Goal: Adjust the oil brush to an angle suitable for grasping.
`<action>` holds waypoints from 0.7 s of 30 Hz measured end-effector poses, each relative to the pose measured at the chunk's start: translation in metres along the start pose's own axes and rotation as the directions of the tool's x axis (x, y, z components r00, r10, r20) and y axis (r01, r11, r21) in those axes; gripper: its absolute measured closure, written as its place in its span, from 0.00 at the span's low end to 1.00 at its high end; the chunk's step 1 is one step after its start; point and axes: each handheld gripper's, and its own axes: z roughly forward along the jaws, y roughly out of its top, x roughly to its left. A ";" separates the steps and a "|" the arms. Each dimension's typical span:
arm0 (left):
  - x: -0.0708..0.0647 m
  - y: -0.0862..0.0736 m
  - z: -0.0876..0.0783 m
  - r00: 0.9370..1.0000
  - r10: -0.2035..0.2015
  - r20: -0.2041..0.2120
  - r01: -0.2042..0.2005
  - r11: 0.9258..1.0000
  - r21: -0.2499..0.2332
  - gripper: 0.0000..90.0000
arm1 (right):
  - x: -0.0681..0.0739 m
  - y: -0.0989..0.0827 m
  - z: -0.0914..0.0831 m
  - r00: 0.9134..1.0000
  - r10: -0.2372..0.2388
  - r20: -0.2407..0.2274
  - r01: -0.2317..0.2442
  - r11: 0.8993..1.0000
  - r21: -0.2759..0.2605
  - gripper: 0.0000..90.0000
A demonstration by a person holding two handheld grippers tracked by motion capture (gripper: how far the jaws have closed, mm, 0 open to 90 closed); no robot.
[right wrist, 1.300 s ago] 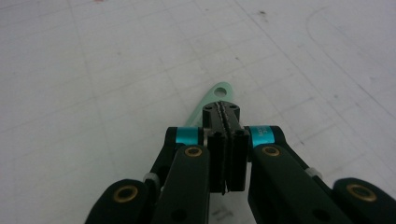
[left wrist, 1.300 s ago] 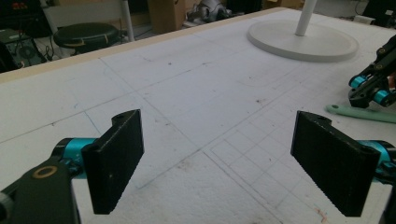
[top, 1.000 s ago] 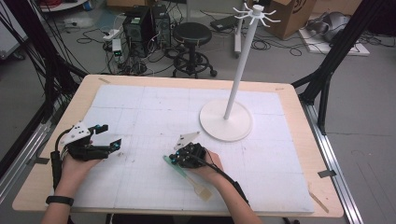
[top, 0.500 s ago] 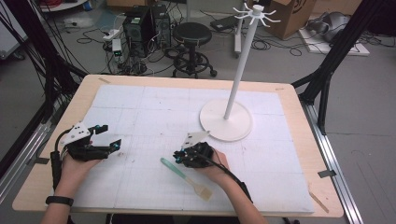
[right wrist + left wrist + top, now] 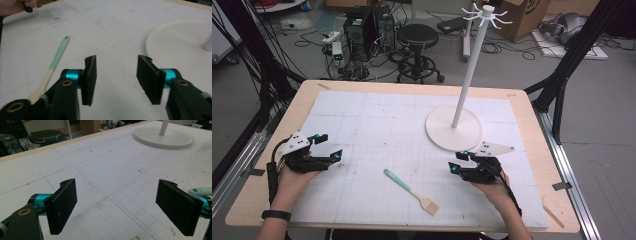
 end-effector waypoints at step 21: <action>0.000 0.000 -0.002 1.000 0.000 -0.005 0.000 1.000 -0.011 0.20 | -0.033 -0.027 -0.045 0.978 0.138 0.155 -0.120 0.986 -0.119 0.17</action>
